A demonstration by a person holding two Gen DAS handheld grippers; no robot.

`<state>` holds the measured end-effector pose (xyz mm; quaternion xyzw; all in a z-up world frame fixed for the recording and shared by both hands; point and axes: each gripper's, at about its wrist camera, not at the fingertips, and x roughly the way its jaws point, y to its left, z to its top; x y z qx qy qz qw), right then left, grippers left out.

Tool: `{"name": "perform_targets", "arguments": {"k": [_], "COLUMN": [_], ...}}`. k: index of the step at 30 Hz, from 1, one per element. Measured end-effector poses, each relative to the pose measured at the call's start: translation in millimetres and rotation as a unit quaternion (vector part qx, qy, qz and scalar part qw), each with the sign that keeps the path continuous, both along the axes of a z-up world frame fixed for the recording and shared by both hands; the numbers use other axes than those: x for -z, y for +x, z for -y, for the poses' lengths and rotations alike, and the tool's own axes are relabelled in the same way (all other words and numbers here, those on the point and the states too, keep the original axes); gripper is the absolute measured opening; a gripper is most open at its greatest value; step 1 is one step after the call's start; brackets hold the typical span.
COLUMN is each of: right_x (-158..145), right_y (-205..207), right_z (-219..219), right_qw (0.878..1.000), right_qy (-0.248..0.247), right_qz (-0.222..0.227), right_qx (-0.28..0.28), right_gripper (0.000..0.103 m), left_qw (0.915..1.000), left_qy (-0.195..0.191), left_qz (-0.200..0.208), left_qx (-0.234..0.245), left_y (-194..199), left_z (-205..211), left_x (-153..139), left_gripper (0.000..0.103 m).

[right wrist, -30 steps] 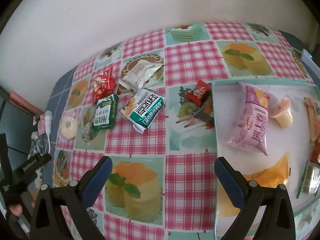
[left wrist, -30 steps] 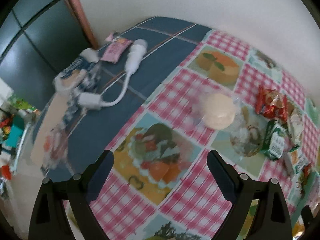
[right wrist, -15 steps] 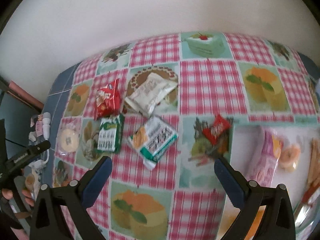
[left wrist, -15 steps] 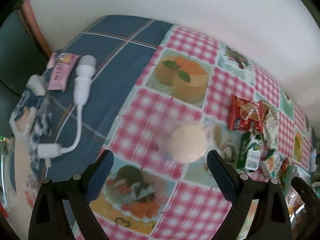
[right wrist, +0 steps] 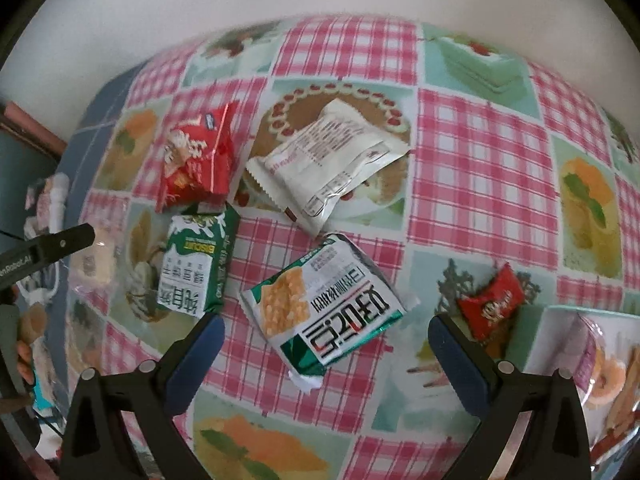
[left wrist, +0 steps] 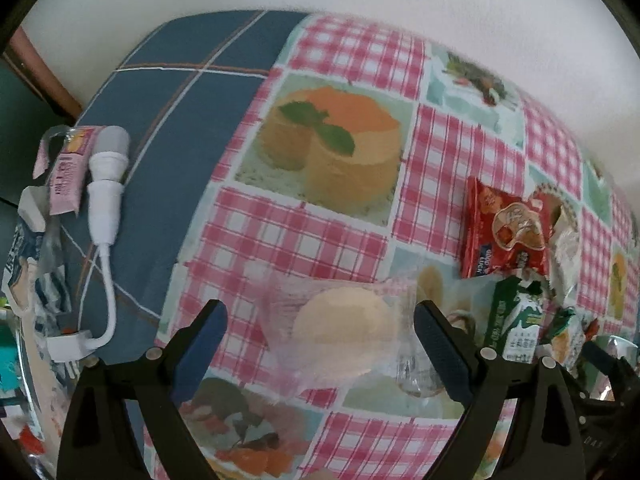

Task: Organize snacks
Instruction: 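Grasp the clear round bun bag with the left tool while the right tool grasps the green cracker pack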

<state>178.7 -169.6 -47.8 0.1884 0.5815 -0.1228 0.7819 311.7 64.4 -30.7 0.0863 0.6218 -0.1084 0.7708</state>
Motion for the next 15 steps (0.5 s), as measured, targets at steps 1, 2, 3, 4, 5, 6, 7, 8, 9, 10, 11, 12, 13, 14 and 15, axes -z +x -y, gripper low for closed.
{"name": "perform_targets", "arguments": {"k": [1,2,3,4,5,6,7,8,9,10,11,12,13,14,15], "right_x": [3.0,5.8,8.9,11.2,13.8,16.4,18.1,19.4,19.6,19.3,19.0,18.0,17.1,16.4,13.4], "right_y": [2.3,4.6,6.6,8.1,9.5,9.4,9.1,8.7,8.3,8.6,9.0,8.1,8.0,8.4,9.7], "right_z": [-0.8,-2.1,-3.4,-4.5,-5.8,-7.1,-7.0,-6.8,-6.7,-6.4,-6.9,-6.4,-6.3,-6.6,-7.2], "right_qw": [1.0,1.0,1.0,1.0,1.0,1.0,0.999,0.999,0.999,0.999,0.999,0.999,0.999,0.999,0.999], "right_qy": [-0.002,-0.003,-0.005,-0.007,-0.011,-0.014,-0.017,-0.018,-0.023,-0.028,-0.033,-0.034,-0.032,-0.03,-0.028], "right_qz": [-0.004,-0.007,-0.011,-0.014,-0.016,-0.018,-0.02,-0.02,-0.019,-0.017,-0.015,-0.012,-0.011,-0.011,-0.01], "right_qx": [-0.003,-0.006,-0.01,-0.013,-0.015,-0.017,-0.018,-0.019,-0.02,-0.021,-0.024,-0.025,-0.024,-0.023,-0.022], "right_gripper": [0.103,0.103,0.103,0.103,0.102,0.102,0.101,0.099,0.098,0.093,0.088,0.087,0.085,0.084,0.083], "left_qw": [1.0,1.0,0.9999,0.9999,0.9998,0.9997,0.9997,0.9996,0.9996,0.9996,0.9995,0.9995,0.9994,0.9993,0.9992], "left_qy": [0.003,0.005,0.009,0.014,0.018,0.022,0.023,0.025,0.027,0.029,0.03,0.032,0.035,0.038,0.039], "left_qz": [-0.003,-0.004,-0.005,-0.006,-0.007,-0.007,-0.007,-0.006,-0.005,-0.004,-0.003,-0.002,-0.001,0.002,0.004], "left_qx": [0.0,0.001,0.002,0.004,0.006,0.009,0.009,0.009,0.008,0.008,0.006,0.006,0.006,0.007,0.006], "left_y": [0.8,1.6,2.1,2.1,2.2,2.4,2.9,4.4,7.6,8.0,8.3,8.6,8.8,8.7,8.2], "left_z": [1.9,3.8,6.1,7.8,9.9,11.7,12.6,13.1,13.9,14.3,14.8,15.8,16.4,17.4,18.7], "left_x": [3.3,5.8,8.5,10.5,12.4,14.1,15.0,15.8,16.3,16.8,17.2,17.5,17.7,17.5,17.0], "left_gripper": [0.095,0.095,0.095,0.095,0.095,0.095,0.095,0.095,0.094,0.094,0.094,0.094,0.094,0.094,0.091]}}
